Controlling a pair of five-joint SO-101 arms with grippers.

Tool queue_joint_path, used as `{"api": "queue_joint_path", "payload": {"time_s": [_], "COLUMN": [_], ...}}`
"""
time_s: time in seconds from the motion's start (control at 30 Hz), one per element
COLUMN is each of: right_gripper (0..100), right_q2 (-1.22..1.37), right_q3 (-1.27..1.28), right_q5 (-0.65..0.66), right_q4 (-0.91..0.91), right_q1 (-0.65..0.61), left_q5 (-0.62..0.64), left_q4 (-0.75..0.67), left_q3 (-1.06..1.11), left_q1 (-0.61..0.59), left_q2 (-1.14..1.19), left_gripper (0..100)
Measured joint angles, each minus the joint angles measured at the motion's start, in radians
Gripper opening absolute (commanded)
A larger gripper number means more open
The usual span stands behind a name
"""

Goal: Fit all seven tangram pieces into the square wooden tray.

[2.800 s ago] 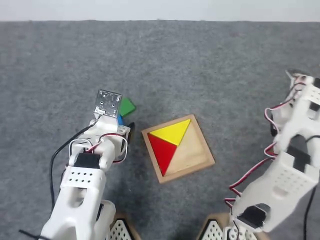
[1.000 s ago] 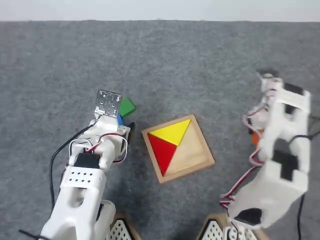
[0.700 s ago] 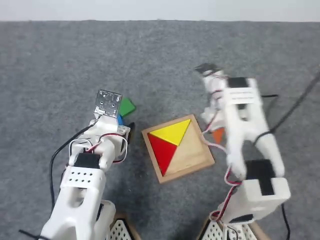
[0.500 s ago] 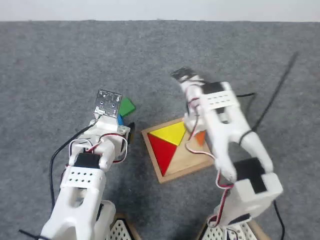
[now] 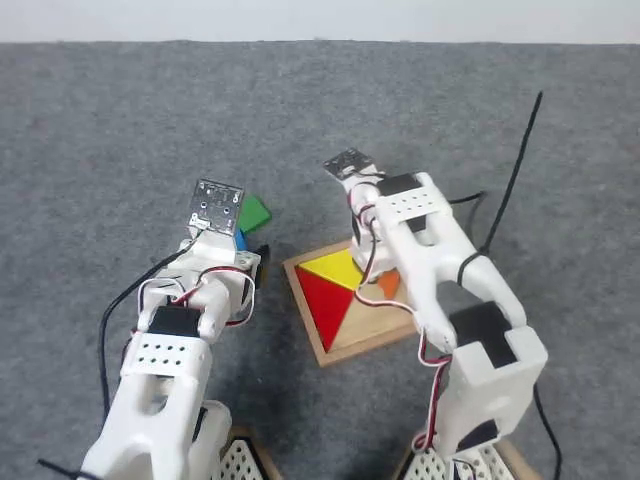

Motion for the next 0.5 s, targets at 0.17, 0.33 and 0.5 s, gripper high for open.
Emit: {"api": "queue_joint_path", "payload": {"time_s": [0.17,0.33,0.5], "right_gripper": [14.7,14.7,15.1], "right_q2": [0.014,0.015,0.015], "right_q3": [0.002,-0.011,-0.028], "right_q5": [0.0,0.0,0.0], "right_q4": [0.0,0.026,0.044], "right_q1": [-0.057,-0.058,-0.043], "left_q5": [0.0,0.0,0.0], "left_q4": [0.0,0.0,0.0], "left_q3": [0.0,0.0,0.0], "left_q1": [0.0,0.0,0.0], "left_q2": [0.0,0.0,0.0], "left_gripper": [20,20,20]}}
